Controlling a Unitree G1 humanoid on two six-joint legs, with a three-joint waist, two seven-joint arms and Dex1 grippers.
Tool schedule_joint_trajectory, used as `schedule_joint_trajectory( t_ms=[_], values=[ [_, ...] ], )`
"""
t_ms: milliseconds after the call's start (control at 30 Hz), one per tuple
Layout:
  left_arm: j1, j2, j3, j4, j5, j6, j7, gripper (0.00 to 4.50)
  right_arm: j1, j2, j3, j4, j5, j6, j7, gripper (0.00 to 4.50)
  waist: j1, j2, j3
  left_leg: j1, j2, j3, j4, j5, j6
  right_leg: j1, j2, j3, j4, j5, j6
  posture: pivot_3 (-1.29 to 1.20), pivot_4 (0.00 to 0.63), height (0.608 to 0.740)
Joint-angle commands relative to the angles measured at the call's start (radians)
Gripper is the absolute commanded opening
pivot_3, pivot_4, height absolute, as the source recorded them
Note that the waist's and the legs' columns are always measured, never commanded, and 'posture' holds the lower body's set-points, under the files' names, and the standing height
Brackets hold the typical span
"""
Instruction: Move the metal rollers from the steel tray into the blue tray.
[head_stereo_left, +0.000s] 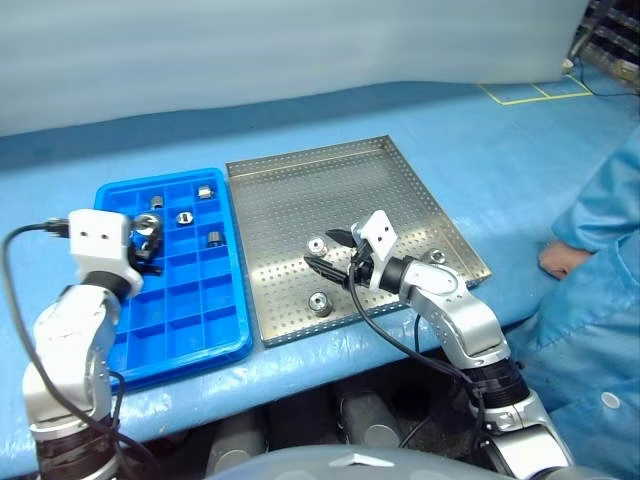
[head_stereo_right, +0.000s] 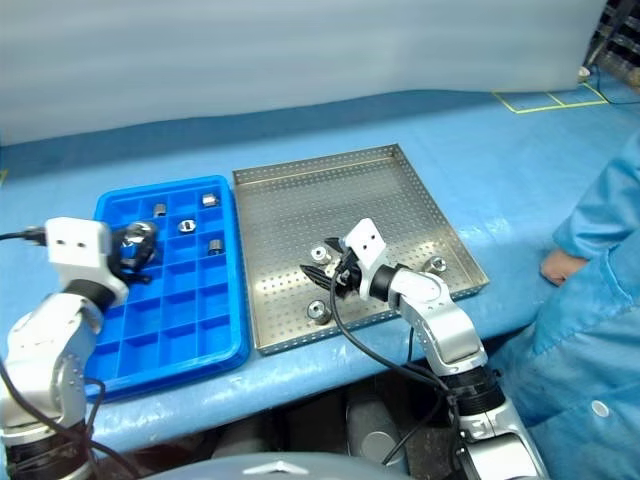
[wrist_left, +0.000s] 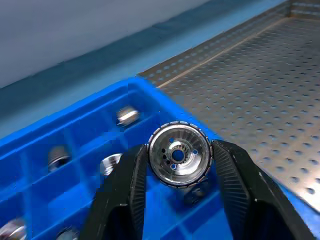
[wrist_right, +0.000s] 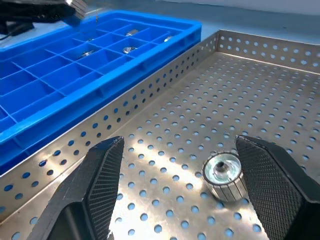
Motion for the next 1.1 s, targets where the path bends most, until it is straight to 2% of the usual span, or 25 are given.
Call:
schedule_joint_trajectory(
  t_ms=[33, 267, 533, 600, 633, 733, 900, 1000, 1100],
  values=[
    [0.010, -0.028, 0.075, -0.107, 0.016, 0.057, 0.098, 1.76, -0.038, 0.010, -0.022, 0.002, 0.015, -0.006, 0.002, 3.74, 0.023, -0.001, 0.000, 0.000, 0.000, 0.000, 0.000, 0.000, 0.000, 0.000, -0.001, 0.000, 0.000, 0.000, 0.000, -0.02, 0.150, 0.740],
    [0.030, -0.050, 0.024, -0.081, 0.041, 0.111, 0.168, 1.76, -0.057, 0.013, -0.016, 0.009, 0.012, -0.009, 0.009, 3.74, 0.077, -0.002, 0.001, 0.000, -0.002, 0.000, 0.000, 0.000, 0.000, 0.000, -0.002, -0.001, -0.001, 0.000, -0.005, -0.01, 0.150, 0.740],
    [0.032, -0.041, -0.044, -0.005, 0.042, 0.089, 0.166, 1.76, -0.055, 0.010, -0.023, 0.003, 0.004, -0.009, -0.002, 3.74, 0.076, -0.003, 0.001, 0.000, -0.002, 0.001, 0.000, 0.000, 0.000, 0.000, -0.001, -0.002, -0.001, -0.002, -0.007, -0.03, 0.150, 0.740],
    [0.031, -0.041, -0.044, -0.009, 0.041, 0.090, 0.171, 2.47, -0.054, 0.011, -0.030, 0.003, 0.003, -0.009, -0.012, 3.74, 0.074, -0.003, 0.001, 0.000, -0.002, 0.001, -0.001, 0.000, 0.000, 0.000, -0.001, -0.002, 0.000, -0.002, -0.008, -0.04, 0.150, 0.740],
    [0.028, -0.040, -0.042, -0.018, 0.039, 0.100, 0.173, 2.66, -0.054, 0.010, -0.033, 0.003, 0.003, -0.007, -0.014, 3.74, 0.074, -0.003, 0.001, 0.000, -0.002, 0.001, -0.001, 0.000, 0.000, 0.000, -0.001, -0.002, 0.000, -0.002, -0.008, -0.04, 0.150, 0.740],
    [-0.010, -0.044, -0.030, -0.043, 0.017, 0.102, 0.176, 3.62, -0.052, 0.002, -0.041, 0.005, 0.001, -0.003, -0.024, 3.74, 0.074, -0.003, 0.001, 0.000, -0.002, 0.001, -0.001, 0.000, 0.000, 0.000, -0.001, -0.002, -0.001, -0.002, -0.008, -0.05, 0.150, 0.740],
    [-0.095, -0.073, -0.068, -0.071, -0.106, 0.014, 0.080, 3.62, -0.052, -0.013, -0.056, 0.013, -0.019, -0.003, -0.058, 3.74, 0.076, -0.004, 0.001, 0.000, -0.002, 0.001, -0.001, 0.000, -0.001, 0.000, -0.001, -0.002, -0.001, -0.002, -0.008, -0.05, 0.150, 0.740],
    [-0.161, -0.089, -0.186, -0.066, -0.254, 0.010, -0.074, 3.62, -0.040, -0.065, -0.066, -0.014, -0.044, 0.001, -0.063, 3.74, 0.078, -0.004, 0.001, -0.001, -0.004, 0.002, -0.001, 0.000, -0.001, 0.000, -0.003, -0.002, -0.001, -0.001, -0.008, -0.07, 0.150, 0.740],
    [-0.209, -0.029, -0.359, -0.009, -0.270, 0.022, -0.197, 3.62, -0.011, -0.139, -0.080, -0.067, -0.027, 0.018, -0.015, 3.74, 0.073, -0.004, 0.001, -0.003, -0.005, 0.003, 0.000, 0.000, -0.001, 0.000, -0.003, -0.002, -0.003, -0.001, -0.007, -0.11, 0.150, 0.740]
  ],
)
